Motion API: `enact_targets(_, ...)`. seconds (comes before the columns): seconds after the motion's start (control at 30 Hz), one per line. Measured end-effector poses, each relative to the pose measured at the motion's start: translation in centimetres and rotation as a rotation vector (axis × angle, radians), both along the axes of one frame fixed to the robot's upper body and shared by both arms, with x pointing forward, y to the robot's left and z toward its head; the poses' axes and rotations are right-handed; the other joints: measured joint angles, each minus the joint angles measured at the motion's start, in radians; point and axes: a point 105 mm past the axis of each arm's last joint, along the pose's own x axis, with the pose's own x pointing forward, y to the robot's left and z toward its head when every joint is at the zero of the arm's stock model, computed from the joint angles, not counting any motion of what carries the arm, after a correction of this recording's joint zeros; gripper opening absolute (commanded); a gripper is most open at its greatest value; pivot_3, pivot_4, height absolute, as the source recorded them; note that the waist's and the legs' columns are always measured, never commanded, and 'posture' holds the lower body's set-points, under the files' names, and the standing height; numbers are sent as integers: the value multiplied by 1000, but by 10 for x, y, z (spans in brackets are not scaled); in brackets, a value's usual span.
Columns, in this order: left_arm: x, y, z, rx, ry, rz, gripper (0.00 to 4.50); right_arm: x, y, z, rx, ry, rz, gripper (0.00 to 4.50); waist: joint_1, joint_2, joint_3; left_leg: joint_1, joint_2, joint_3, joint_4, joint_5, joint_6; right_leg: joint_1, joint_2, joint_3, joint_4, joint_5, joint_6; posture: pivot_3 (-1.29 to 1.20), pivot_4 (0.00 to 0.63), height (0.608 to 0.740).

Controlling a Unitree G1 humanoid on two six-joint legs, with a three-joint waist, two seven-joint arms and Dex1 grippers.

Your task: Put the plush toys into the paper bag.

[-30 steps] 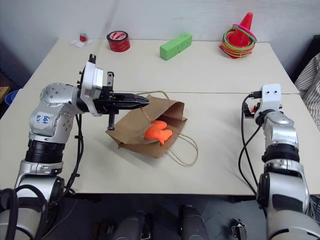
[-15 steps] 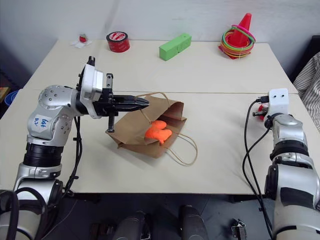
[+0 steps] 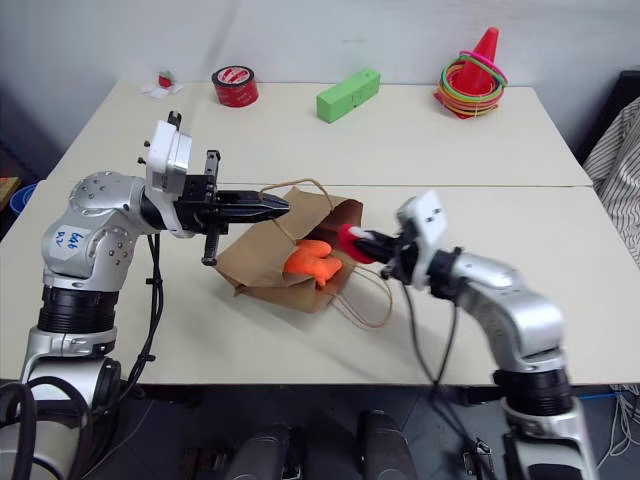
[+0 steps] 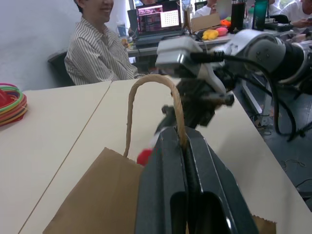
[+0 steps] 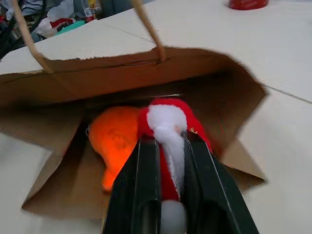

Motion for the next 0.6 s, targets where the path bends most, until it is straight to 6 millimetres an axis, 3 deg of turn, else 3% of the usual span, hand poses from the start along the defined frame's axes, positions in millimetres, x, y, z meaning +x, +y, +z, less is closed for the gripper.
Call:
enact_targets(0.3,1,0,-5,-1,43,-19,0,44,40,-16,-26,-58,-115,175,-6,0,0,-4,-1,2,0,0,1,-3,1,0,-1,0,0,0,150,740)
enact_targets(0.53,1,-1,-5,-2,46,-22,0,56,63,-32,-64,-123,-118,175,-10,0,0,-3,0,2,0,0,1,-3,1,1,0,0,0,0,150,740)
enact_targets(0.6,1,-1,-5,-3,46,-21,0,57,65,-35,-55,-120,-118,913,-12,0,0,-3,0,2,0,0,1,-3,1,1,0,0,0,0,150,740)
